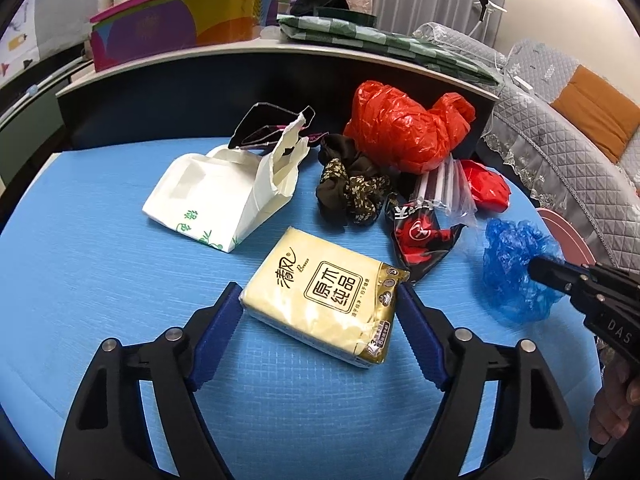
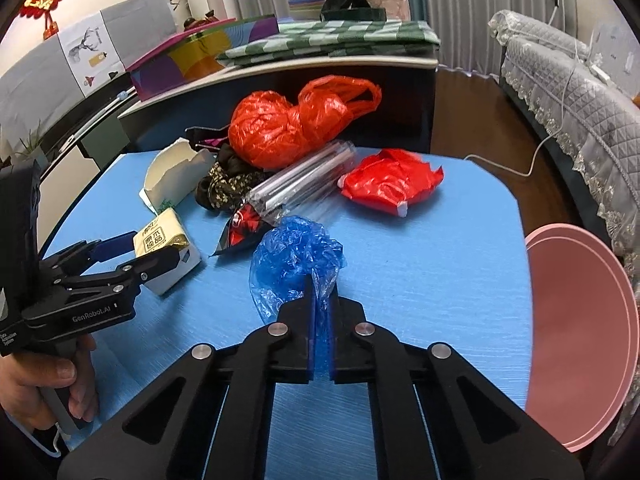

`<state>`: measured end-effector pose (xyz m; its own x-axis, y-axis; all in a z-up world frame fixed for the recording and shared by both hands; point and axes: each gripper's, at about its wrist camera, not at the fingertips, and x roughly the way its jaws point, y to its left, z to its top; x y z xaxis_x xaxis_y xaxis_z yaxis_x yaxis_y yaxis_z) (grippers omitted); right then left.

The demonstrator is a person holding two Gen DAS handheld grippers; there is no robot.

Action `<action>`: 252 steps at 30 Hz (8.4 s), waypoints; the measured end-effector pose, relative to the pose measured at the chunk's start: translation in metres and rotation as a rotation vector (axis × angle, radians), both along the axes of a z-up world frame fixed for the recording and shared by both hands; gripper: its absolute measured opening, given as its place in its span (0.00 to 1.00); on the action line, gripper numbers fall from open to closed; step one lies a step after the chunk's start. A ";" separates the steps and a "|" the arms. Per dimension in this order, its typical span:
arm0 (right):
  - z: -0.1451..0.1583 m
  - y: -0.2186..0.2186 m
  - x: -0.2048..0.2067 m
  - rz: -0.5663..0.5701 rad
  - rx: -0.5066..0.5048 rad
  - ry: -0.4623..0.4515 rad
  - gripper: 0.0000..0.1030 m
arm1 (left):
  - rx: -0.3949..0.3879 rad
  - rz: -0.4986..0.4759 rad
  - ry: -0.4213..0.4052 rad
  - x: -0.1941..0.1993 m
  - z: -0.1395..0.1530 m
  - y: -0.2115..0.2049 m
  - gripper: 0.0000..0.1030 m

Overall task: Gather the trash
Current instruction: 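Carry the tissue packet with the left tool while the right tool carries the blue bag to the bin, then open the left tool dropping the tissue packet while the right tool drops the blue bag into the bin, then move the left tool to the white paper bag while the right tool approaches the red plastic bag, then grasp the white paper bag with the left tool while the right tool grasps the red plastic bag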

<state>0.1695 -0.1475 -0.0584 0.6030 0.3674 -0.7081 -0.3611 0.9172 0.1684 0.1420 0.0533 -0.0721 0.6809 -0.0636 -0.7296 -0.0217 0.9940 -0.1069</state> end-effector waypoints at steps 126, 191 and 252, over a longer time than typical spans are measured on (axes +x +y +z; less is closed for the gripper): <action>0.100 -0.263 -0.014 -0.565 -0.014 -0.239 0.47 | -0.036 -0.430 -0.157 0.030 0.074 -0.268 0.77; 0.012 -0.029 0.073 -0.181 0.020 -0.094 0.83 | 0.008 0.112 -0.128 0.021 0.023 0.028 0.56; 0.120 -0.039 -0.058 -0.147 -0.044 -0.246 0.77 | -0.056 -0.009 -0.214 -0.065 0.089 -0.007 0.09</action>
